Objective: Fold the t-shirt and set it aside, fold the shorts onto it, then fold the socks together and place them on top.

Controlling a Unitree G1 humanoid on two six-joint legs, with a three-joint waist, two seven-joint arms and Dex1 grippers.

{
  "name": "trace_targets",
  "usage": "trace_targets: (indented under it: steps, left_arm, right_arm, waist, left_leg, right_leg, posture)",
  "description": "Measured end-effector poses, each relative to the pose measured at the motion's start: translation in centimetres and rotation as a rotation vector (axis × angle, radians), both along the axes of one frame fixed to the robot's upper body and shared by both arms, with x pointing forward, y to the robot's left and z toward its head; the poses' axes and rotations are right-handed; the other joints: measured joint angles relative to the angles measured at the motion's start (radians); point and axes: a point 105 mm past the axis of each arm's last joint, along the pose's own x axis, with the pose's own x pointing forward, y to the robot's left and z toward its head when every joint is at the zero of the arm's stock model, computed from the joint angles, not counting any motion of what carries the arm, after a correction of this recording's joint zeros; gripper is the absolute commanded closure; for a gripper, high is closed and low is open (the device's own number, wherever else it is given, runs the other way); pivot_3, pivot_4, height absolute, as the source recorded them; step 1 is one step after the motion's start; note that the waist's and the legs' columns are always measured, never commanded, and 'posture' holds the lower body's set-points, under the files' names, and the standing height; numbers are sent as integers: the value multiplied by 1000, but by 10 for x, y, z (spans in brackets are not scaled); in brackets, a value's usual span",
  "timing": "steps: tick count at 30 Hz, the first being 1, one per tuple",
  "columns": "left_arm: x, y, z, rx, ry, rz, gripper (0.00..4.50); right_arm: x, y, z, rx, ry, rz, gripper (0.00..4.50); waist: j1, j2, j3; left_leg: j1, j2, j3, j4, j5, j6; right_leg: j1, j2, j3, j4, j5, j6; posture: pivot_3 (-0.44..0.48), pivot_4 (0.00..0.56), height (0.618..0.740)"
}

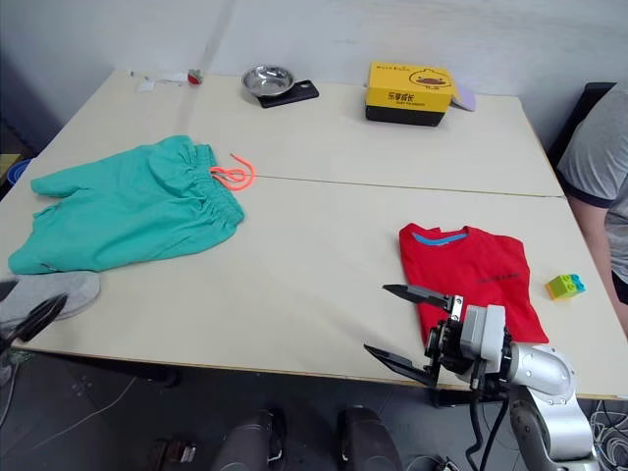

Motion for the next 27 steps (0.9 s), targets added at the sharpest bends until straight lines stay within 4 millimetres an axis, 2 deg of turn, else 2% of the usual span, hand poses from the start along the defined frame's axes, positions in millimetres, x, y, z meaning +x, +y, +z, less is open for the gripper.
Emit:
trace_targets:
  steps: [2, 5, 7, 9, 11, 14, 21, 22, 24, 27]
  left_arm:
    - [23, -13, 1, 47, 29, -69, 0]
    - [63, -30, -7, 80, 83, -144, 0]
    - [82, -38, -12, 87, 120, -175, 0]
    - [97, -47, -21, 80, 187, -199, 419]
    - [103, -52, -31, 65, 256, -222, 938]
    - [114, -65, -30, 59, 295, -283, 1951]
    - [144, -97, -28, 124, 204, -440, 4278]
    - [149, -104, -23, 135, 167, -478, 4463]
    - [156, -115, -14, 154, 104, -532, 4463]
    - [163, -145, 4, 166, 11, -662, 4463]
  right_arm:
    - [2, 4, 3, 14, -6, 5, 74]
    - [4, 9, 2, 22, -3, 4, 74]
    - [5, 11, 2, 20, -5, 1, 74]
    - [6, 11, 2, 16, -9, -16, 0]
    - [8, 10, 2, 11, -13, -32, 0]
    - [10, 9, 2, 6, -20, -53, 0]
    - [12, 6, 1, -4, -34, -88, 0]
    - [11, 5, 0, -5, -34, -95, 0]
    - [11, 4, 0, -10, -36, -104, 0]
    - [12, -2, 0, -30, -40, -131, 0]
  waist:
    - [-2, 3, -1]
    - [0, 3, 0]
    - [0, 3, 0]
    - [-1, 3, 0]
    - [-4, 3, 0]
    - [2, 3, 0]
    - [7, 2, 0]
    - [8, 2, 0]
    - [7, 2, 0]
    - [9, 2, 0]
  left_leg:
    - [0, -1, 1, -2, 0, 0]
    - [0, -1, 1, -4, 2, 2]
    - [-1, 1, 2, -3, 2, 2]
    - [-1, 1, 3, 0, 1, 0]
    - [-1, 2, 3, 2, 1, -3]
    - [-1, 4, 3, 8, 0, -4]
    - [-1, 3, 3, 16, -1, 3]
    - [-2, 2, 3, 16, 0, 4]
    - [-2, 2, 3, 16, 0, 4]
    - [-4, 1, 3, 17, 1, 3]
  right_leg:
    - [0, -1, 0, 0, 4, 7]
    - [-1, 0, -2, 1, 3, 8]
    - [-2, 3, -1, 2, 1, 9]
    - [-3, 5, 1, 4, -1, 12]
    - [-3, 7, 2, 6, -2, 14]
    - [-2, 8, 3, 9, -3, 15]
    - [0, 7, 3, 11, 2, 18]
    - [1, 6, 2, 11, 3, 19]
    - [0, 6, 3, 11, 3, 19]
    - [0, 6, 2, 10, 3, 20]
  posture:
    - [0, 150, 740]
    - [0, 150, 740]
    - [0, 150, 740]
    - [0, 150, 740]
    - [0, 150, 740]
    - [0, 150, 740]
    - [0, 150, 740]
    - [0, 150, 740]
    - [0, 150, 740]
    - [0, 150, 740]
